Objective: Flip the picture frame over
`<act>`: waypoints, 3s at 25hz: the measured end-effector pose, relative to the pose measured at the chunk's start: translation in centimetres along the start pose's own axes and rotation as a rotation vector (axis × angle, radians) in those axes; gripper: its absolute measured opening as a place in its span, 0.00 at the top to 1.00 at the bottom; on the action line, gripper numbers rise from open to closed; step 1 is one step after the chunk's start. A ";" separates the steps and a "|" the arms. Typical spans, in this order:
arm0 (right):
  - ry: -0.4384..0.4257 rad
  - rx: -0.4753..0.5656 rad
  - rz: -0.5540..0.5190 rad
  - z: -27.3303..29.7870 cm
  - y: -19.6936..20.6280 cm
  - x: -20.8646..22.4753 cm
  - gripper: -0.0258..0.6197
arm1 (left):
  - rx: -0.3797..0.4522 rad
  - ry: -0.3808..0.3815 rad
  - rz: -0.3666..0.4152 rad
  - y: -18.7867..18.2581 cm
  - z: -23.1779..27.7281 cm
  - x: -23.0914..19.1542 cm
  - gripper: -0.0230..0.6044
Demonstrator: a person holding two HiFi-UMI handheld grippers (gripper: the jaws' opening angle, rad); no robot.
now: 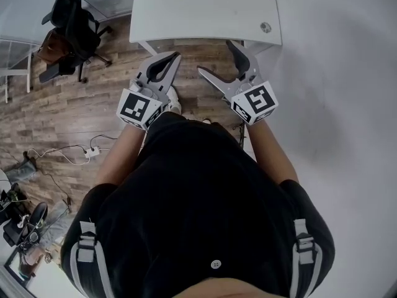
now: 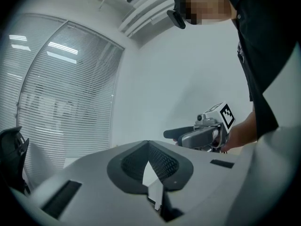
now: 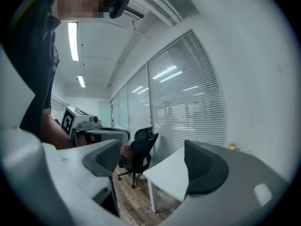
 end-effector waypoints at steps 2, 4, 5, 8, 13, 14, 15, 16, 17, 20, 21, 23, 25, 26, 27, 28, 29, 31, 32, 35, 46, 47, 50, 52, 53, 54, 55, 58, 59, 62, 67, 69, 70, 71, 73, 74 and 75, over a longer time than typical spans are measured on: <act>0.013 -0.004 -0.001 1.1 0.0 0.5 0.31 | 0.004 0.012 -0.005 0.4 0.6 -1.2 0.95; 0.023 -0.006 -0.004 2.9 -0.5 0.8 0.31 | 0.013 0.022 -0.007 0.6 1.1 -3.0 0.95; 0.028 -0.008 -0.005 3.9 -0.8 0.9 0.31 | 0.019 0.028 -0.008 0.6 1.3 -4.1 0.95; 0.044 -0.015 -0.001 6.5 -1.5 1.3 0.31 | 0.040 0.047 -0.010 0.5 2.0 -6.9 0.95; 0.076 -0.016 -0.004 10.8 -2.4 2.6 0.31 | 0.048 0.065 -0.016 1.2 2.9 -11.8 0.95; 0.087 -0.013 -0.002 11.6 -2.5 2.8 0.31 | 0.044 0.072 -0.021 1.6 2.9 -12.8 0.95; 0.097 -0.011 0.002 12.4 -2.5 2.9 0.31 | 0.039 0.078 -0.027 2.0 2.9 -13.7 0.95; 0.105 -0.009 0.005 13.2 -2.5 3.0 0.31 | 0.036 0.083 -0.030 2.4 2.8 -14.5 0.95; 0.112 -0.008 0.006 14.0 -2.4 3.1 0.31 | 0.039 0.085 -0.032 2.8 2.9 -15.3 0.95; 0.129 -0.009 0.005 15.5 -2.3 3.3 0.31 | 0.043 0.090 -0.039 3.6 3.1 -17.0 0.95; 0.133 -0.011 0.006 15.9 -2.3 3.4 0.31 | 0.038 0.093 -0.042 3.9 3.2 -17.4 0.95; 0.138 -0.021 0.008 16.4 -2.1 3.7 0.31 | 0.035 0.093 -0.049 4.3 3.4 -18.0 0.95; 0.140 -0.031 0.007 17.0 -2.2 4.3 0.31 | 0.041 0.088 -0.055 4.4 4.0 -18.8 0.95; 0.142 -0.034 0.007 17.5 -2.3 4.8 0.31 | 0.039 0.087 -0.056 4.6 4.4 -19.2 0.95; 0.144 -0.034 0.007 17.9 -2.5 5.3 0.31 | 0.037 0.086 -0.057 4.7 4.9 -19.7 0.95; 0.146 -0.033 0.008 18.2 -2.6 5.9 0.31 | 0.033 0.085 -0.057 4.9 5.4 -20.0 0.95; 0.147 -0.032 0.009 18.6 -2.7 6.6 0.31 | 0.031 0.083 -0.058 5.0 5.9 -20.3 0.95; 0.142 -0.029 0.010 19.2 -3.0 8.0 0.31 | 0.035 0.078 -0.062 5.1 7.0 -20.8 0.95; 0.139 -0.027 0.011 19.6 -3.2 8.9 0.31 | 0.038 0.074 -0.061 5.1 7.7 -21.0 0.95; 0.126 -0.023 0.010 20.7 -4.1 11.7 0.31 | 0.037 0.058 -0.045 4.8 9.9 -22.0 0.95; 0.061 -0.061 0.044 24.8 -7.9 22.7 0.31 | 0.016 0.004 -0.047 3.4 20.0 -25.9 0.95; 0.059 -0.069 0.048 25.0 -8.6 23.5 0.31 | 0.014 0.003 -0.044 2.7 20.8 -26.1 0.95; 0.059 -0.101 0.059 25.4 -10.0 25.9 0.31 | 0.017 -0.014 -0.044 1.2 23.0 -26.7 0.95; 0.060 -0.124 0.068 26.1 -9.9 27.4 0.31 | 0.029 -0.035 -0.046 1.3 24.1 -27.2 0.95; 0.061 -0.134 0.072 26.4 -9.8 28.0 0.31 | 0.031 -0.043 -0.050 1.5 24.6 -27.5 0.95; 0.062 -0.144 0.075 26.8 -9.6 28.6 0.31 | 0.026 -0.050 -0.057 1.8 25.0 -27.8 0.95; 0.065 -0.154 0.077 27.3 -9.4 29.2 0.31 | 0.017 -0.055 -0.063 2.1 25.5 -28.2 0.95; 0.086 -0.180 0.091 29.0 -8.8 30.4 0.31 | -0.013 -0.051 -0.057 3.0 26.6 -29.5 0.95; 0.097 -0.186 0.098 29.6 -8.6 30.7 0.31 | -0.019 -0.047 -0.052 3.3 26.8 -30.0 0.95; 0.129 -0.200 0.115 31.4 -7.8 31.6 0.31 | -0.011 -0.032 -0.056 4.8 27.4 -31.5 0.95; 0.191 -0.224 0.128 33.9 -6.4 32.9 0.31 | -0.021 -0.007 -0.076 7.3 28.2 -33.9 0.95; 0.219 -0.230 0.139 34.8 -5.9 33.6 0.31 | -0.021 0.011 -0.082 8.0 28.6 -34.8 0.95; 0.234 -0.232 0.145 35.2 -5.6 34.0 0.31 | -0.011 0.021 -0.076 8.4 28.9 -35.2 0.95; 0.248 -0.234 0.151 35.6 -5.3 34.3 0.31 | -0.004 0.029 -0.070 8.8 29.1 -35.5 0.95; 0.272 -0.242 0.162 36.0 -4.5 34.9 0.31 | -0.003 0.033 -0.080 9.5 29.7 -36.0 0.95; 0.282 -0.248 0.166 36.2 -4.1 35.1 0.31 | -0.007 0.031 -0.090 9.9 29.9 -36.2 0.95; 0.291 -0.255 0.167 36.4 -3.6 35.2 0.31 | -0.014 0.028 -0.095 10.4 30.1 -36.4 0.95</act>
Point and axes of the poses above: the fingertips, and each gripper's own axes: z forward along the fingers, x to its right, y out of its underside, the point moved 6 cm from there along -z, backward along the fingers, and after that the axes turned 14 degrees about z, right-handed, at the moved point
